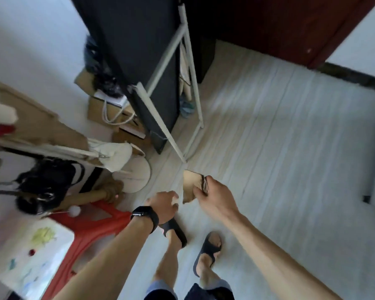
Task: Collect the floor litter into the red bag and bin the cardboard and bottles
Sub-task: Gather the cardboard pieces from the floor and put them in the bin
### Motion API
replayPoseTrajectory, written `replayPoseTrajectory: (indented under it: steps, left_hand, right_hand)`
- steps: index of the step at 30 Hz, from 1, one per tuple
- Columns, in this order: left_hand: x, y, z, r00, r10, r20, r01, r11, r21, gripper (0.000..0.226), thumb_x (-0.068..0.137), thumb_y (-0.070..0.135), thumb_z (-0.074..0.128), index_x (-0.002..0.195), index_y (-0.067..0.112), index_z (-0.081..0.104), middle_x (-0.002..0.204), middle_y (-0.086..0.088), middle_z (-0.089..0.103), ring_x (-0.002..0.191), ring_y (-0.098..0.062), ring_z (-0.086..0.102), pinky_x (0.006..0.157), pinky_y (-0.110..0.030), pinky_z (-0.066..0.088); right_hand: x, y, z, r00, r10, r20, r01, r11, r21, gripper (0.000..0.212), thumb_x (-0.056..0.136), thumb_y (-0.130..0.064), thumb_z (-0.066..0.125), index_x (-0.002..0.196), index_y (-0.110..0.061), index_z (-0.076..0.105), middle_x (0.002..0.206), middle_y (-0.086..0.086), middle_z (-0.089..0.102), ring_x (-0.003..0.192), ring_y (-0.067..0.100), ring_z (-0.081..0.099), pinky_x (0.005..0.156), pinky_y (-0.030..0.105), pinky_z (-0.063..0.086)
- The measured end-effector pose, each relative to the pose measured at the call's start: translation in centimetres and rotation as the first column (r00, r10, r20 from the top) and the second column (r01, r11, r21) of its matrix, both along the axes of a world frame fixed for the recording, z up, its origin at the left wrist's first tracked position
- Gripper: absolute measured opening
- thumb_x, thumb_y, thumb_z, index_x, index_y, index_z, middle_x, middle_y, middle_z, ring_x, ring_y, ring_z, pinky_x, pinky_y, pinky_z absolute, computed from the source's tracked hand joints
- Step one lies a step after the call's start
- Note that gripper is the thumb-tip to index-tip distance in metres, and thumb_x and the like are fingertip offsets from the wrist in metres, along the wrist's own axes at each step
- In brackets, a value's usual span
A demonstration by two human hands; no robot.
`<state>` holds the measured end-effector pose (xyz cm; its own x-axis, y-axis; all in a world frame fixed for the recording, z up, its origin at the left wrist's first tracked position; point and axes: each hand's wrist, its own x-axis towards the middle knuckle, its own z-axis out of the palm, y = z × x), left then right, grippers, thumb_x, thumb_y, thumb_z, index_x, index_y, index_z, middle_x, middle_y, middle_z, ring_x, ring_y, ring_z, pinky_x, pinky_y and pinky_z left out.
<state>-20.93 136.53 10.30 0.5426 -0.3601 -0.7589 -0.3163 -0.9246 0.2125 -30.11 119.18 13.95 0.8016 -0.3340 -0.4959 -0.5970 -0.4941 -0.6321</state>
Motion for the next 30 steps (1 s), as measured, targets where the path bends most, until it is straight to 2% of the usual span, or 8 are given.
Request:
replayPoseTrajectory:
  steps: [4, 6, 13, 18, 21, 23, 26, 30]
  left_hand:
    - [-0.6, 5.2, 10.5, 0.981, 0.135, 0.142, -0.128, 0.99, -0.055, 0.038, 0.094, 0.039, 0.051, 0.132, 0.035, 0.051, 0.13, 0.004, 0.06, 0.114, -0.022, 0.06, 0.093, -0.036, 0.051]
    - [-1.8, 9.3, 15.0, 0.95, 0.222, 0.221, -0.205, 0.974, -0.1, 0.039, 0.093, 0.041, 0.051, 0.132, 0.035, 0.052, 0.13, 0.004, 0.061, 0.114, -0.022, 0.06, 0.092, -0.036, 0.051]
    - [-10.3, 29.0, 23.1, 0.672, 0.626, 0.395, -0.547, 0.78, -0.305, 0.034, 0.091, 0.043, 0.048, 0.122, 0.034, 0.059, 0.121, 0.004, 0.067, 0.106, -0.023, 0.063, 0.082, -0.032, 0.051]
    - [-24.6, 46.3, 24.8, 0.358, 0.871, 0.337, -0.796, 0.473, -0.378, 0.037, 0.09, 0.044, 0.049, 0.126, 0.036, 0.058, 0.124, 0.011, 0.067, 0.114, -0.015, 0.062, 0.095, -0.031, 0.05]
    - [-35.1, 55.4, 24.6, 0.131, 0.938, 0.32, -0.88, 0.259, -0.399, 0.033, 0.092, 0.038, 0.051, 0.122, 0.032, 0.063, 0.119, 0.011, 0.069, 0.112, -0.012, 0.063, 0.094, -0.026, 0.049]
    - [-39.8, 59.0, 24.7, 0.035, 0.947, 0.319, -0.904, 0.166, -0.393, 0.031, 0.092, 0.036, 0.051, 0.12, 0.031, 0.063, 0.119, 0.009, 0.07, 0.111, -0.012, 0.064, 0.096, -0.026, 0.049]
    - [-48.6, 65.1, 25.1, -0.14, 0.936, 0.321, -0.918, -0.001, -0.396, 0.03, 0.092, 0.036, 0.052, 0.119, 0.031, 0.063, 0.116, 0.009, 0.07, 0.11, -0.012, 0.063, 0.097, -0.029, 0.048]
    - [-55.1, 69.5, 25.5, -0.263, 0.907, 0.33, -0.91, -0.119, -0.398, 0.029, 0.091, 0.038, 0.051, 0.118, 0.034, 0.061, 0.116, 0.01, 0.07, 0.108, -0.014, 0.064, 0.096, -0.031, 0.05]
  right_hand:
    - [0.3, 4.9, 8.4, 0.995, -0.027, 0.098, 0.009, 0.984, 0.178, 0.022, 0.09, -0.045, 0.064, 0.09, -0.023, 0.061, 0.082, -0.008, 0.071, 0.076, 0.01, 0.067, 0.069, 0.029, 0.053]
    - [-0.1, 8.3, 12.0, 0.994, -0.011, 0.111, -0.014, 0.975, 0.223, 0.022, 0.087, -0.047, 0.066, 0.09, -0.025, 0.064, 0.082, -0.009, 0.073, 0.078, 0.011, 0.069, 0.075, 0.03, 0.055]
    - [-0.9, 24.6, 19.6, 0.914, 0.314, 0.258, -0.373, 0.899, 0.228, 0.01, 0.092, -0.038, 0.066, 0.093, -0.029, 0.067, 0.077, -0.013, 0.073, 0.068, 0.005, 0.068, 0.07, 0.022, 0.052]
    - [-6.3, 41.4, 21.4, 0.773, 0.588, 0.238, -0.633, 0.742, 0.221, 0.011, 0.098, -0.033, 0.059, 0.096, -0.023, 0.064, 0.073, -0.012, 0.073, 0.064, 0.002, 0.067, 0.068, 0.023, 0.052]
    - [-11.5, 51.6, 21.0, 0.687, 0.698, 0.199, -0.724, 0.637, 0.266, 0.023, 0.089, -0.048, 0.059, 0.1, -0.028, 0.063, 0.079, -0.01, 0.074, 0.079, 0.016, 0.07, 0.084, 0.045, 0.056]
    - [-14.2, 56.2, 20.3, 0.642, 0.741, 0.198, -0.761, 0.582, 0.288, 0.016, 0.09, -0.041, 0.061, 0.099, -0.028, 0.063, 0.08, -0.01, 0.074, 0.078, 0.018, 0.071, 0.085, 0.05, 0.057]
    - [-20.7, 64.9, 20.8, 0.525, 0.829, 0.194, -0.826, 0.441, 0.351, 0.005, 0.098, -0.022, 0.058, 0.098, -0.022, 0.063, 0.072, -0.007, 0.071, 0.059, 0.011, 0.066, 0.069, 0.045, 0.056]
    - [-25.7, 71.4, 21.8, 0.338, 0.92, 0.201, -0.905, 0.259, 0.338, 0.013, 0.099, -0.03, 0.056, 0.098, -0.02, 0.065, 0.077, 0.005, 0.071, 0.056, 0.017, 0.065, 0.057, 0.033, 0.048]
